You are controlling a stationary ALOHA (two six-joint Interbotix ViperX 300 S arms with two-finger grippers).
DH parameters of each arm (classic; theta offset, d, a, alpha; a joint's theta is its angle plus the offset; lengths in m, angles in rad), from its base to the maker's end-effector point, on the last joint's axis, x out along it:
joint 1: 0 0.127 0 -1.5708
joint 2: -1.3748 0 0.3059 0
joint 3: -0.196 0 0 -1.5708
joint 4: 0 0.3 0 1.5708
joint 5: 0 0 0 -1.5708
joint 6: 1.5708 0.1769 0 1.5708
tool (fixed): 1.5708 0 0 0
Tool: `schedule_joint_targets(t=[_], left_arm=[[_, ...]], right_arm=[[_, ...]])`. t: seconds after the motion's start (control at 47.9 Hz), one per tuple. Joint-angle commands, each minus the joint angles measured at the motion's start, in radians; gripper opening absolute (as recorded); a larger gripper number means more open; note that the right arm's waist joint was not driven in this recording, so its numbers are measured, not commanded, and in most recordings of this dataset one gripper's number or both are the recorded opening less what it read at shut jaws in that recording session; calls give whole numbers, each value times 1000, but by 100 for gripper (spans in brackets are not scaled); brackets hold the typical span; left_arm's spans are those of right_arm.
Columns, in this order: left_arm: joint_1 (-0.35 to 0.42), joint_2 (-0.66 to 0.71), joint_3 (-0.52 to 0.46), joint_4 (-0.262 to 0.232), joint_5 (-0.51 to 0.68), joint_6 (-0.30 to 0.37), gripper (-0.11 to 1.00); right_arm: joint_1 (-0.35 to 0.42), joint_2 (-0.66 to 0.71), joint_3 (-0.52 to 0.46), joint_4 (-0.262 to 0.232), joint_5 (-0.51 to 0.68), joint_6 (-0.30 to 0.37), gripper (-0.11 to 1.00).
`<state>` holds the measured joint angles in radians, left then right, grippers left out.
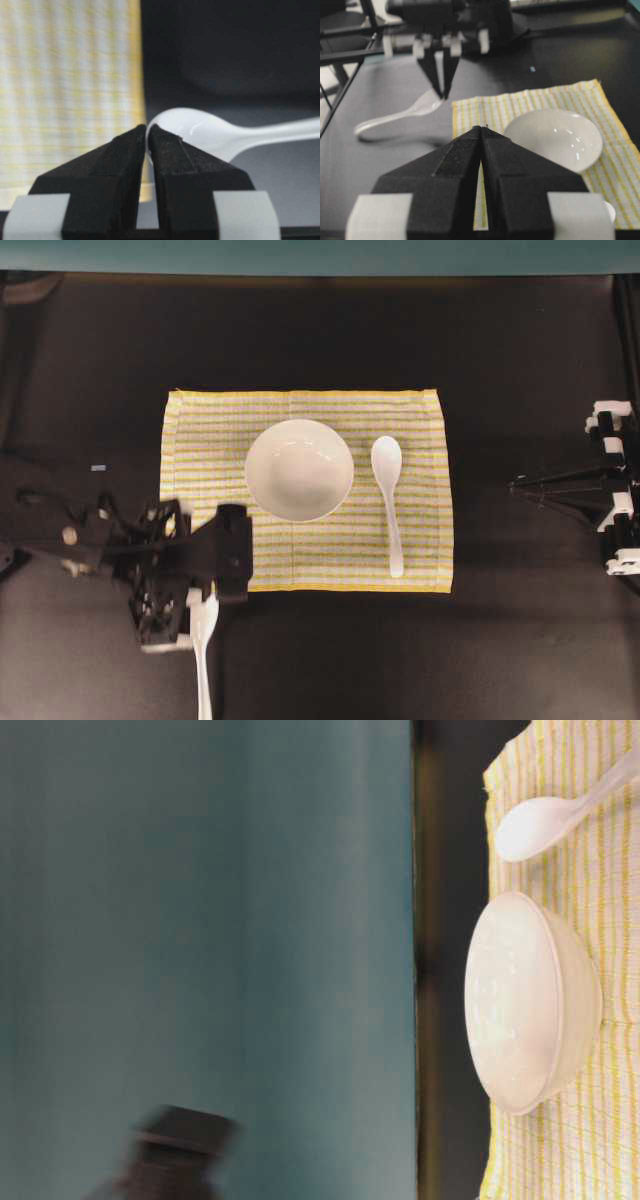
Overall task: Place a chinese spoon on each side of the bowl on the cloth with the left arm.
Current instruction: 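Lift the spoon and carry it onto the cloth left of the bowl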
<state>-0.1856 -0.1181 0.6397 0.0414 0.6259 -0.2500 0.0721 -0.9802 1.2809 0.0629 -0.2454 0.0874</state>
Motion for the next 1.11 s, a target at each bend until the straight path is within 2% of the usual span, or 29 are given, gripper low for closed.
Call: schedule_joint_targets(t=[0.0,0.251,0.501,0.71,0.919,1.086], left_arm=[[67,-61,-66,5,54,84,5],[232,-115,-109,5,120,290,5],[356,-126,-115,5,140,423,5],[433,-114,-78,3,124,476,5],[446,-69,5,5,0,502,5],[449,-34,35,8,-75,526,5]], right_arm=[[0,8,-5,2,-9,6,0],[0,3,-5,3,-17,26,0],[0,5,-5,2,-17,52,0],[0,5,-5,3,-18,52,0],[0,3,-5,3,-18,52,0],[0,3,-5,3,-18,54,0]])
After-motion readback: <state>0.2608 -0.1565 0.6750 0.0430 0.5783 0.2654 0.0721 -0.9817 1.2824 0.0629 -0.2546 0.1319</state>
